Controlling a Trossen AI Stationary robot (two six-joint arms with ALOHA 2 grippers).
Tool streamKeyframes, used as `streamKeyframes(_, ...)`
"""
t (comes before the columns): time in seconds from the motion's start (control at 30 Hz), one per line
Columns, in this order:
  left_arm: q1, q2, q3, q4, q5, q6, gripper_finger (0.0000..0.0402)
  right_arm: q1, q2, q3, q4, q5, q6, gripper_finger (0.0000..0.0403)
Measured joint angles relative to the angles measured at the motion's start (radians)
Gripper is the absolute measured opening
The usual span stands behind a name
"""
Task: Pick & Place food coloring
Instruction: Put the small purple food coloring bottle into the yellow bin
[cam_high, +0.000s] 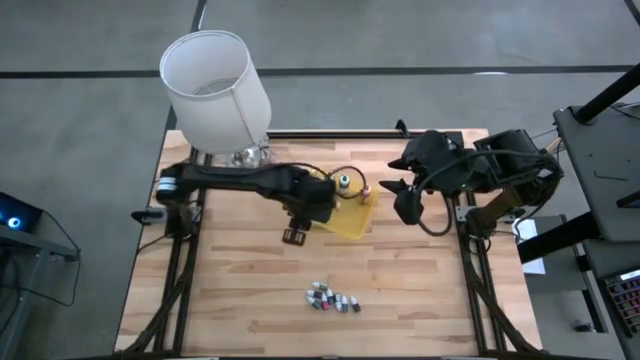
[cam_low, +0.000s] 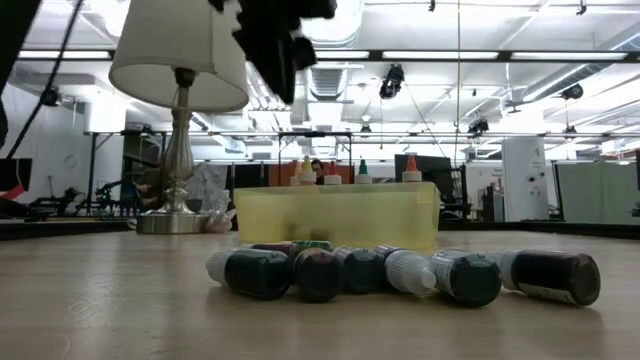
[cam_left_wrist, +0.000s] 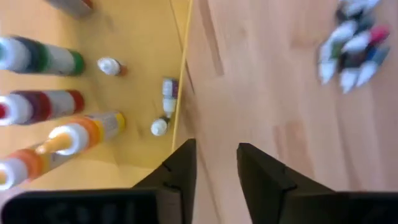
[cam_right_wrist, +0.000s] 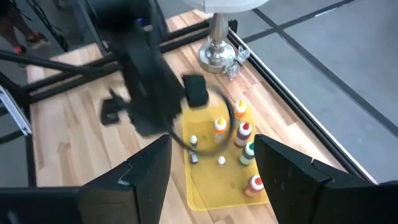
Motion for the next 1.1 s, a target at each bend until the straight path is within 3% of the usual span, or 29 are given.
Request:
streamKeyframes(0.27,-0.012,-0.256,-0.192,0.121,0.006,-0.134,0.0008,0.0,0.0,-0.104,0.01,-0.001,0.0,0.0219)
streamKeyframes(0.43,-0.012,-0.408,-0.338,0.274,0.012,-0.206,0.0001,0.0,0.0,-0.222,0.072,-0.02,0.0,0.0219)
streamKeyframes(0.77,-0.059,-0.668,-0.641,0.637,0.079,-0.335,0.0,0.014,0.0,-0.516,0.372,-0.307,-0.01,0.0219)
streamKeyframes(1.1,-0.097,-0.758,-0.756,0.695,0.095,-0.389,0.0,0.07,0.0,-0.758,0.629,-0.459,0.038,0.0219)
